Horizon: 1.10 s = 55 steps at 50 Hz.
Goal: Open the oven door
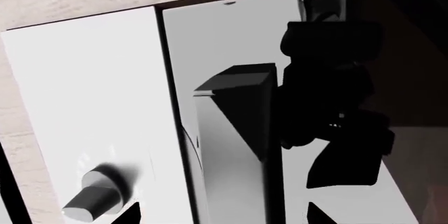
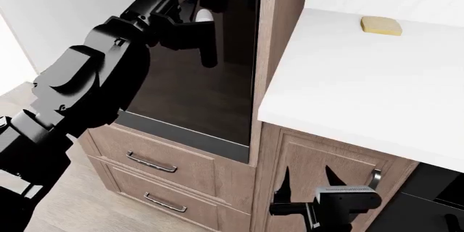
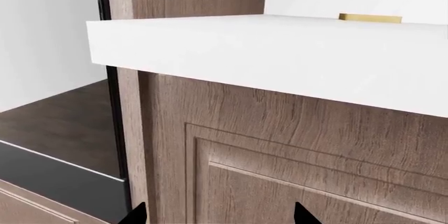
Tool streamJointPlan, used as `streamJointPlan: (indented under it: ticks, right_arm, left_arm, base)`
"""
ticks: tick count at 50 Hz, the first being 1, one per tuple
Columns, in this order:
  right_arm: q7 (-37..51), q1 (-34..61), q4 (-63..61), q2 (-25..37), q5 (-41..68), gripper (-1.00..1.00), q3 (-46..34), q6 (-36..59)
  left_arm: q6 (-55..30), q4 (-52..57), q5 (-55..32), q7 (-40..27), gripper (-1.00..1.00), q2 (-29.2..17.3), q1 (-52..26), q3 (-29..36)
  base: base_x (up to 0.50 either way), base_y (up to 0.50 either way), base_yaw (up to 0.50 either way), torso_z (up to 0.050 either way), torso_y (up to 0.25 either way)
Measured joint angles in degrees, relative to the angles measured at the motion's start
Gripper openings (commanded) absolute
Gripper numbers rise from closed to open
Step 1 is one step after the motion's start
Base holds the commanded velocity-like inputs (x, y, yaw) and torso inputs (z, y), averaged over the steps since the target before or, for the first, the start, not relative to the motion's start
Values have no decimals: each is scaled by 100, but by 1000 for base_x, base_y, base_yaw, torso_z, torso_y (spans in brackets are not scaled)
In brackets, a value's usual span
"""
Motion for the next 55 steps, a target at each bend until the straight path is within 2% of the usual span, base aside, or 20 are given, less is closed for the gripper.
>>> streamJointPlan:
  ticks: [17, 18, 55]
  right_arm:
    - [37, 8, -9, 32, 31, 100, -34, -5]
    - [39, 9, -9, 34, 33, 100, -36, -5]
    - [105, 11, -22, 96, 69, 100, -126, -55]
  left_arm:
    - [120, -299, -27, -67, 100, 110, -92, 21]
    - [127, -313, -31, -69, -100, 116, -95, 22]
    - [116, -163, -127, 56, -100, 40, -32, -42]
  base:
    - [0, 0, 0, 0, 0]
    - [0, 0, 0, 0, 0]
    - [0, 0, 0, 0, 0]
